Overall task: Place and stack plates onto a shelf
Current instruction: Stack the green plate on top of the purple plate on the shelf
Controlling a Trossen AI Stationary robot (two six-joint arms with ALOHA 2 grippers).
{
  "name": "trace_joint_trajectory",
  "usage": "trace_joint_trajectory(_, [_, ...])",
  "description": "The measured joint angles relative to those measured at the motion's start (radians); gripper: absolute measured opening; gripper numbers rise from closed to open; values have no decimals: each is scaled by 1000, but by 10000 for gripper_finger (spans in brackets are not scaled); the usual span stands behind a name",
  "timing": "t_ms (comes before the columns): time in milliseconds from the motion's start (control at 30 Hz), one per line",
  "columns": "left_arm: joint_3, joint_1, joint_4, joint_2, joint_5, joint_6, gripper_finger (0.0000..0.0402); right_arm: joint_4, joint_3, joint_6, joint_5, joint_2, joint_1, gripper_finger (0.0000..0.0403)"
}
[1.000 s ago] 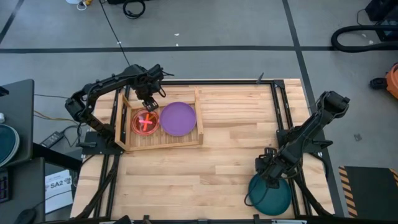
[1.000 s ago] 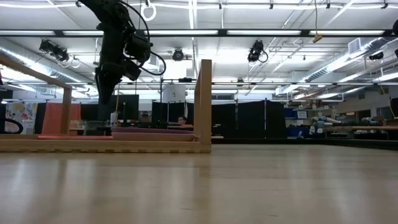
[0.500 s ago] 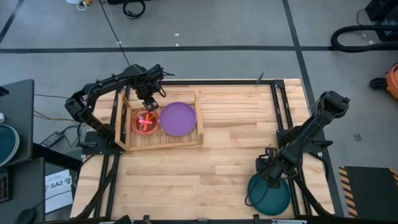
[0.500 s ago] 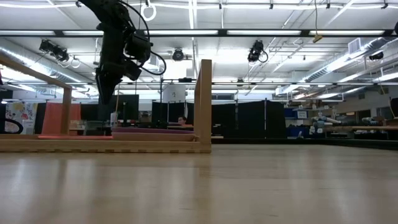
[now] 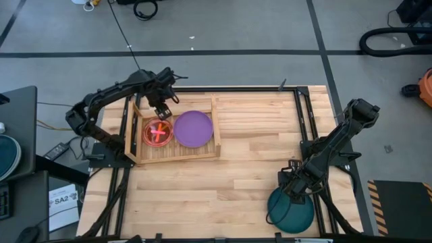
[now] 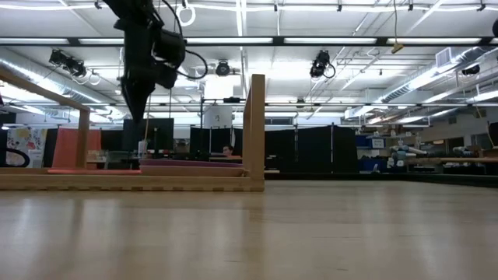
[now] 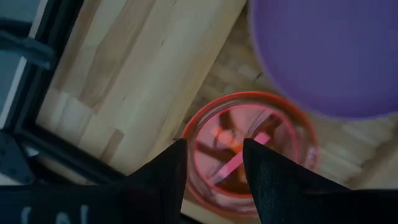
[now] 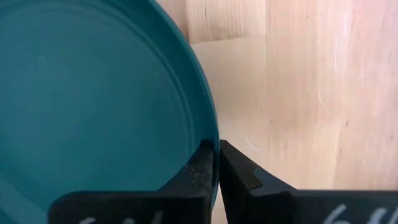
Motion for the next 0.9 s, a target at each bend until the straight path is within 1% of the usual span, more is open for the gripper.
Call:
trace_joint_trajectory(167, [0, -28, 2, -70, 51, -4, 162, -22, 16, -5, 1, 0, -2, 17])
trace_joint_trajectory(433, [0, -137, 5, -160, 60, -19, 162, -83, 73, -26, 52, 0, -3, 17])
trace_joint_trajectory(733, [0, -283, 17, -180, 62, -74, 162, -228, 185, -69, 86, 0, -30, 17])
trace_joint_trajectory(900, [0, -358, 68, -180, 61, -91, 162, -285, 246, -117, 86, 0, -59, 17])
